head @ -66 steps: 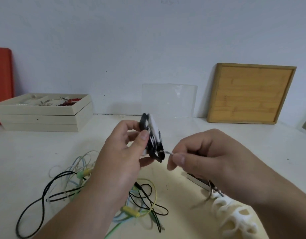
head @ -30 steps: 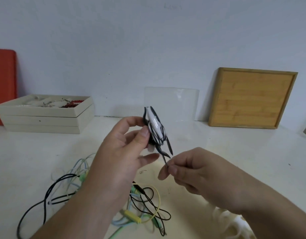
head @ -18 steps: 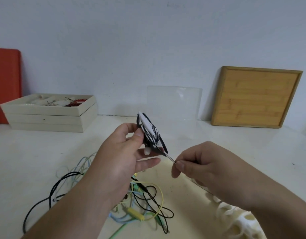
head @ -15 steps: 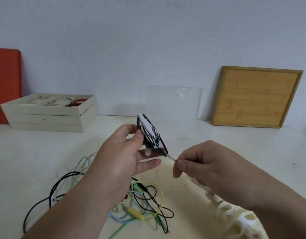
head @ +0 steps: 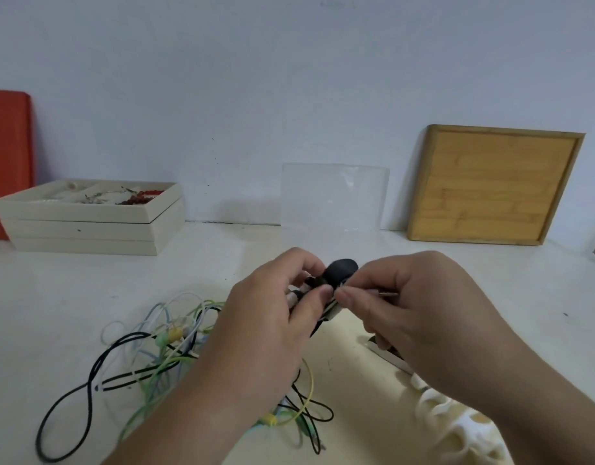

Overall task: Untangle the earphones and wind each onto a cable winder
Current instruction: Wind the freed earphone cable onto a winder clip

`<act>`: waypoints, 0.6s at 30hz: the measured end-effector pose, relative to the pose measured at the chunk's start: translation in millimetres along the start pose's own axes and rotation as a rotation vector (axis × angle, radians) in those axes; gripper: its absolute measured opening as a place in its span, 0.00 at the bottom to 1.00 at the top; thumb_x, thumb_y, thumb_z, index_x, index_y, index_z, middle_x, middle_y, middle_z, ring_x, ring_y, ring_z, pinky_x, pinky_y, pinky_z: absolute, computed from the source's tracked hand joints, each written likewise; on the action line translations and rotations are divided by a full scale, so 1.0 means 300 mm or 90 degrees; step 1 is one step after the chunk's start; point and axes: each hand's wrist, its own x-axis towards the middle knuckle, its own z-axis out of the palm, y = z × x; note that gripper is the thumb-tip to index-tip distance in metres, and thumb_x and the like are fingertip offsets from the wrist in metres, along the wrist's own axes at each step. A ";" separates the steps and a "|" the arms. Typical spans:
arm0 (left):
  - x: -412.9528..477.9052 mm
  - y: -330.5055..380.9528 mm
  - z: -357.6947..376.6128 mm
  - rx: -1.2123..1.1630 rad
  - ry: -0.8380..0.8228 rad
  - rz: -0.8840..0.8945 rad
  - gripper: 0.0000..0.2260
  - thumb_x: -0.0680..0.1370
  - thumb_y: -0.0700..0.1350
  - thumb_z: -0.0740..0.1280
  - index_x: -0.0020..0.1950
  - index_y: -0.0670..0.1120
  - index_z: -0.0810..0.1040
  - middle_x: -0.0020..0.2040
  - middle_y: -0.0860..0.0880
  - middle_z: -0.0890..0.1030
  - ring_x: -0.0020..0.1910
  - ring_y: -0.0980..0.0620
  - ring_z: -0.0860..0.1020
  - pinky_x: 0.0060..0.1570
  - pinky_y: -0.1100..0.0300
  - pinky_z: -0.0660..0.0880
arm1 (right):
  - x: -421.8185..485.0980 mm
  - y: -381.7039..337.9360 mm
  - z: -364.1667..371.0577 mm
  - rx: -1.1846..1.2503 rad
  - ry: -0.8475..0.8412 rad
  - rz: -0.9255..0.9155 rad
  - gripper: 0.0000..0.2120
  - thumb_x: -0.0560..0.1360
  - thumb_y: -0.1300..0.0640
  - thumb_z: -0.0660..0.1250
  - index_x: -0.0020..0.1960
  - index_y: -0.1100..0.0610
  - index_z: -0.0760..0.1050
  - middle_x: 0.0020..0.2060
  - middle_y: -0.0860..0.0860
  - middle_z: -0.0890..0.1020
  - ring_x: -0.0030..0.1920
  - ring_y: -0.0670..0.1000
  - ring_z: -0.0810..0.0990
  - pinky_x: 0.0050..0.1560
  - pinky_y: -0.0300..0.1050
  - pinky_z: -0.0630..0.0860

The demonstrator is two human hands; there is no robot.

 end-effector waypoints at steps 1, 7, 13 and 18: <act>-0.001 -0.001 -0.001 0.006 -0.006 0.000 0.04 0.79 0.50 0.67 0.49 0.60 0.77 0.38 0.63 0.80 0.32 0.63 0.76 0.31 0.72 0.69 | 0.002 -0.003 0.000 0.005 0.016 0.018 0.09 0.73 0.47 0.70 0.36 0.47 0.83 0.23 0.47 0.79 0.22 0.45 0.75 0.22 0.37 0.68; -0.005 -0.004 -0.009 0.026 -0.019 -0.006 0.11 0.76 0.49 0.70 0.57 0.62 0.79 0.41 0.68 0.80 0.40 0.69 0.77 0.37 0.77 0.68 | 0.018 0.002 -0.018 0.054 0.099 0.068 0.06 0.71 0.54 0.77 0.35 0.50 0.82 0.26 0.48 0.83 0.28 0.46 0.82 0.28 0.39 0.75; 0.002 -0.003 -0.018 0.024 -0.024 0.007 0.15 0.74 0.51 0.73 0.60 0.63 0.80 0.51 0.67 0.82 0.51 0.69 0.78 0.49 0.72 0.72 | 0.021 0.021 -0.030 0.064 0.095 0.029 0.06 0.73 0.57 0.74 0.37 0.50 0.83 0.28 0.48 0.84 0.31 0.48 0.84 0.35 0.45 0.79; 0.004 -0.005 -0.033 0.010 -0.044 0.001 0.18 0.69 0.51 0.78 0.57 0.63 0.81 0.48 0.68 0.82 0.50 0.67 0.80 0.52 0.65 0.75 | 0.019 0.027 -0.047 0.085 0.063 -0.009 0.05 0.73 0.59 0.73 0.40 0.50 0.83 0.30 0.49 0.85 0.32 0.47 0.85 0.38 0.45 0.81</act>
